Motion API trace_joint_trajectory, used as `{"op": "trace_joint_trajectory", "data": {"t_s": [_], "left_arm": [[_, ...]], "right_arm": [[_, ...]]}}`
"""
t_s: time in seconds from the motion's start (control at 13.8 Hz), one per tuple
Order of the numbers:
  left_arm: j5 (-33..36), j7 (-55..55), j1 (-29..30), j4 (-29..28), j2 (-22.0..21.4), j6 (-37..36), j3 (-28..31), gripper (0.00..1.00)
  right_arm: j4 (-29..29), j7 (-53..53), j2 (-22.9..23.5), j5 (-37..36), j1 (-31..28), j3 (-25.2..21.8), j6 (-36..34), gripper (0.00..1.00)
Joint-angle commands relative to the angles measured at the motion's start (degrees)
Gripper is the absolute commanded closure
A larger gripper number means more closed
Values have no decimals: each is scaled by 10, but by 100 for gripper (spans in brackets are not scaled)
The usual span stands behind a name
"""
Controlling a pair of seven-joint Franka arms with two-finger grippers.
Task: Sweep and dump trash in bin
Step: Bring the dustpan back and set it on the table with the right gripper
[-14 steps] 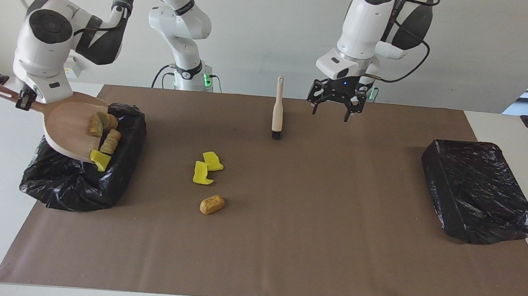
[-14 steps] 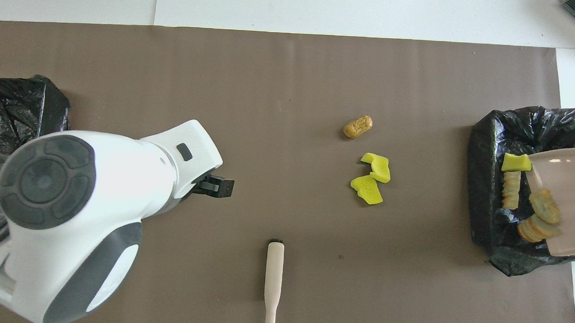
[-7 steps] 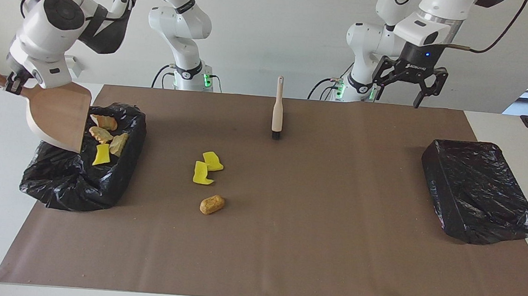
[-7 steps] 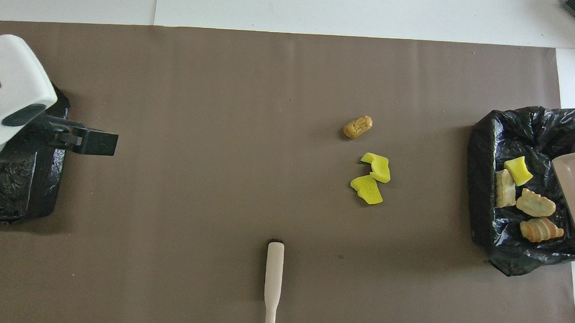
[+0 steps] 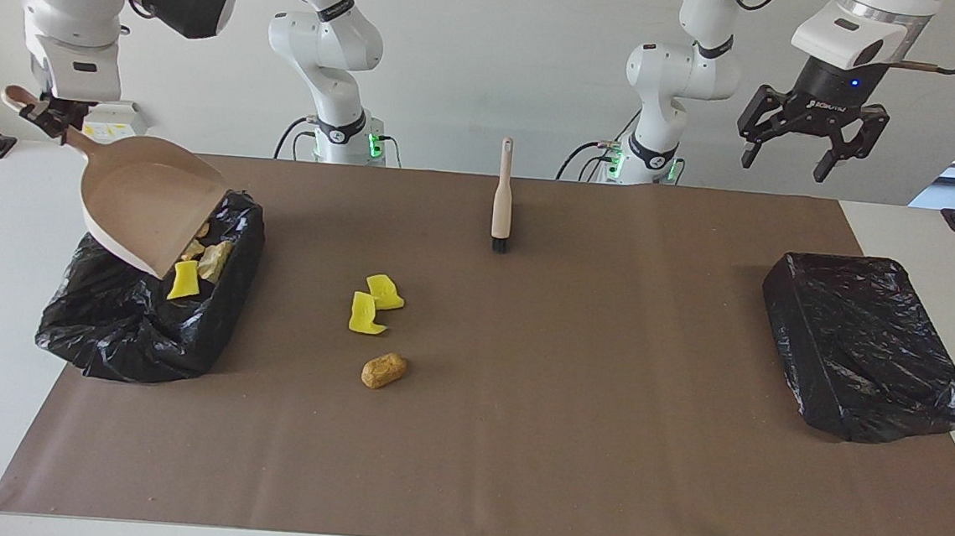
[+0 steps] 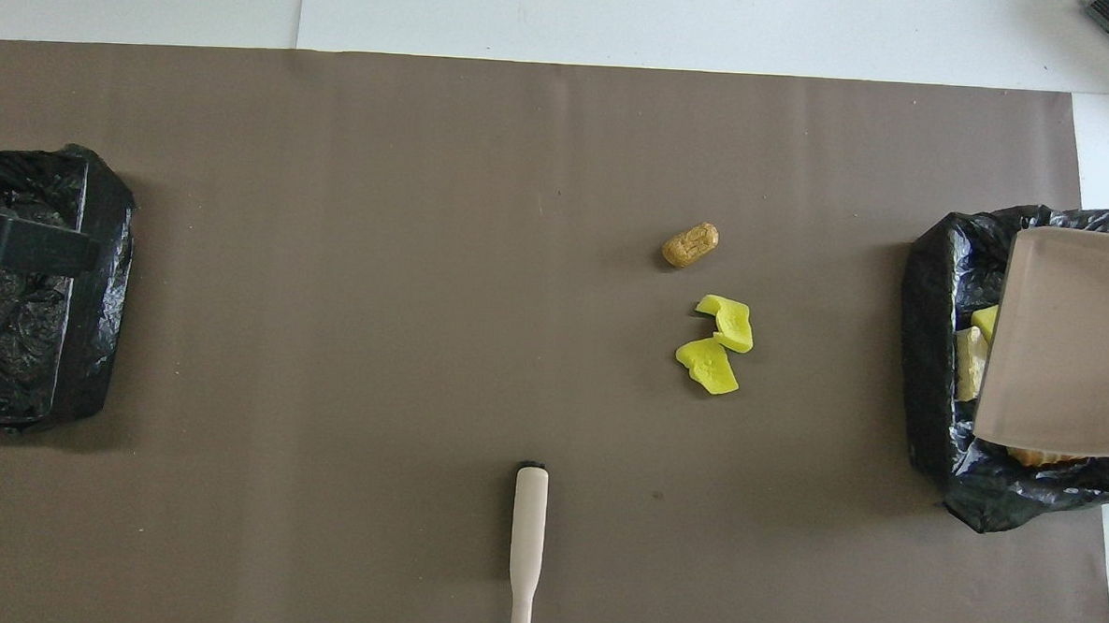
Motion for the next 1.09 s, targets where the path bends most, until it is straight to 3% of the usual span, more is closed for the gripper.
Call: {"op": "trace_joint_trajectory", "data": {"t_s": [0.0, 0.15, 0.29, 0.65, 0.87, 1.02], "left_arm": [[-1, 24, 30, 26, 5, -21, -2, 0], [-1, 24, 42, 8, -11, -23, 1, 0], [-1, 24, 42, -1, -17, -24, 2, 0], [-1, 22, 43, -14, -28, -27, 1, 0], [-1, 20, 43, -15, -29, -34, -1, 0], [-1, 18, 42, -14, -30, -37, -2, 0]], "right_arm": [[-6, 179, -5, 49, -3, 64, -13, 100], [-6, 313, 7, 108, -2, 107, -11, 100], [0, 487, 49, 132, 30, 140, -3, 100], [9, 871, 168, 225, 160, 141, 117, 100], [11, 999, 203, 250, 222, 141, 179, 100], [61, 1121, 258, 271, 250, 141, 199, 100]]}}
